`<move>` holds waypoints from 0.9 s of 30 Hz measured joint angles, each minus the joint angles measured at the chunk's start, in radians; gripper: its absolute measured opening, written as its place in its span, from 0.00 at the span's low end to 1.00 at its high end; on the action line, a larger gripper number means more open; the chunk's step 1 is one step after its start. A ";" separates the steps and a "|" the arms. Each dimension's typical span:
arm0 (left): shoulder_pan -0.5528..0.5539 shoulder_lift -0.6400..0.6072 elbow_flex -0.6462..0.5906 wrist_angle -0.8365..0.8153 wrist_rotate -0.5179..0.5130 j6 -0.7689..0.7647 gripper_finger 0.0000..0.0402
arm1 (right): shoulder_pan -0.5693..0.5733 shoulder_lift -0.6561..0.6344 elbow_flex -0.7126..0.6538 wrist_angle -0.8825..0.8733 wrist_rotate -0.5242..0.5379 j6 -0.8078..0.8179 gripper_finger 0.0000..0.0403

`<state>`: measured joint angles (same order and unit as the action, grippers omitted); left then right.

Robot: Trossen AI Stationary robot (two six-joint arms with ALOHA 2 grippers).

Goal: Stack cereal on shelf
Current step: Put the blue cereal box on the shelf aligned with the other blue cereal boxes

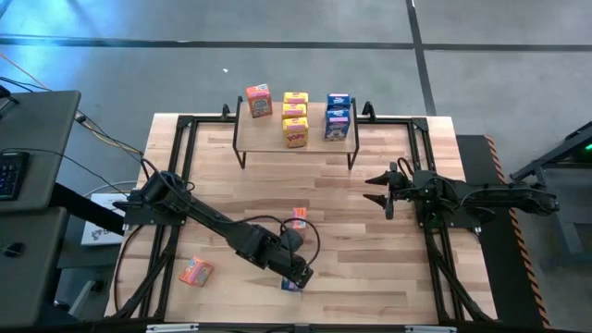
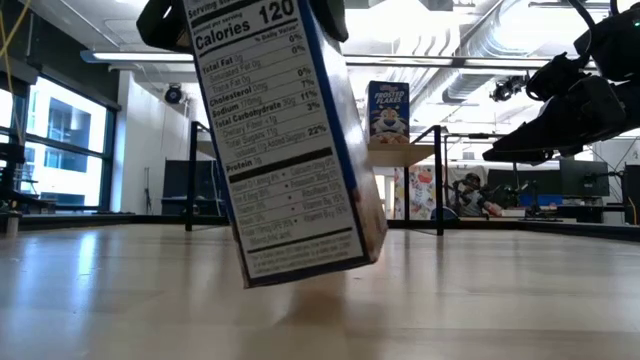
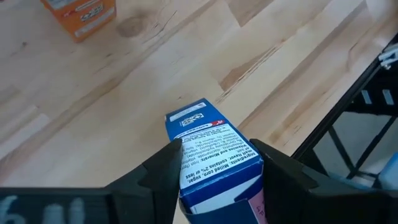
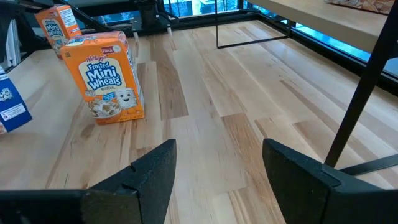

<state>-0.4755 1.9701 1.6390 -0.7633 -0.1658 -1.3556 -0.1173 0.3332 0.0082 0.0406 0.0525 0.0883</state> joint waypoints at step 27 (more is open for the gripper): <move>0.115 -0.071 0.002 0.106 0.130 0.465 0.41 | 0.000 0.000 0.000 -0.009 0.000 0.000 0.58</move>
<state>-0.3606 1.8995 1.6409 -0.6576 -0.0354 -0.8910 -0.1173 0.3332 0.0082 0.0315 0.0525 0.0883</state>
